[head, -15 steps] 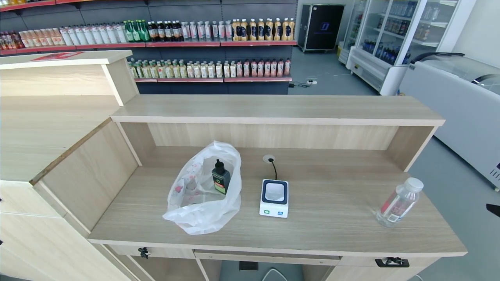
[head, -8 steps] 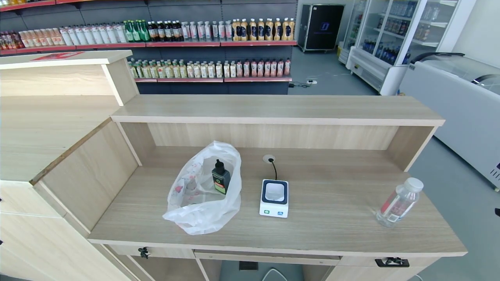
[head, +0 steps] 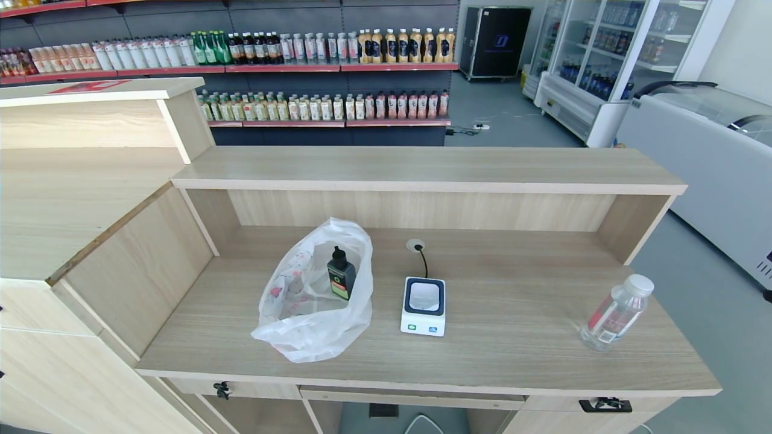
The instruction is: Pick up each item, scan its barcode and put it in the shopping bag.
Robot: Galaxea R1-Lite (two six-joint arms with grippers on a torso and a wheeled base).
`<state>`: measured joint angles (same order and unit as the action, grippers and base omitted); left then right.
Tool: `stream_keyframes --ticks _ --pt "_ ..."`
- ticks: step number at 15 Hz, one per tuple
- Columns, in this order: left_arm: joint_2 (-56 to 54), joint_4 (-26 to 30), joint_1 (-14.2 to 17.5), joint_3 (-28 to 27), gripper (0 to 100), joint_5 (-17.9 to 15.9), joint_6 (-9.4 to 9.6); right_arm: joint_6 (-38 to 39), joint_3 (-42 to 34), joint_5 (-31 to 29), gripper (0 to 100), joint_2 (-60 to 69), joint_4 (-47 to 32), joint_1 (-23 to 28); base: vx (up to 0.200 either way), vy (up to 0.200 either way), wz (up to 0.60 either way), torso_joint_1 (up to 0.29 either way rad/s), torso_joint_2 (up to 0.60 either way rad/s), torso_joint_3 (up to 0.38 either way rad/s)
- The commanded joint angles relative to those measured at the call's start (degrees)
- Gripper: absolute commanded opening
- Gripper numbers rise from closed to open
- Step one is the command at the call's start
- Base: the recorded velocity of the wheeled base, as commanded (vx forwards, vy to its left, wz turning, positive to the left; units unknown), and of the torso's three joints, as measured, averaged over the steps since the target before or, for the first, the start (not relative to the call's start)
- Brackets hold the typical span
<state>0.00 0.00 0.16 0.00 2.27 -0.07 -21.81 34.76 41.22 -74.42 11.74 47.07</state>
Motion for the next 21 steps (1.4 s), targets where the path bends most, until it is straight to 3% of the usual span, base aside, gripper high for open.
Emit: stream_keyframes --ticks 1,6,13,17,21 --pt "0.0 0.0 0.0 0.0 100 0.0 -0.01 0.0 0.8 0.0 100 1.2 -0.3 -0.4 0.0 0.0 0.0 0.0 0.0 0.0" --pt "0.0 0.0 0.0 0.0 100 -0.1 0.07 -0.1 0.8 -0.3 100 1.2 0.0 -2.8 0.0 0.0 0.0 0.0 0.0 0.0" --pt "0.0 0.0 0.0 0.0 100 0.0 -0.37 -0.4 0.0 -0.5 100 -2.6 1.0 -2.8 -0.2 0.0 0.0 0.0 0.0 0.002" --pt "0.0 0.0 0.0 0.0 100 0.0 -0.28 0.2 -1.1 -2.4 100 -9.5 13.7 -1.1 -0.1 0.0 0.0 -0.002 0.0 0.002" --pt "0.0 0.0 0.0 0.0 100 0.0 -0.28 1.6 -0.7 -2.2 100 -10.4 14.8 -1.3 0.0 0.0 0.0 0.0 0.0 0.0"
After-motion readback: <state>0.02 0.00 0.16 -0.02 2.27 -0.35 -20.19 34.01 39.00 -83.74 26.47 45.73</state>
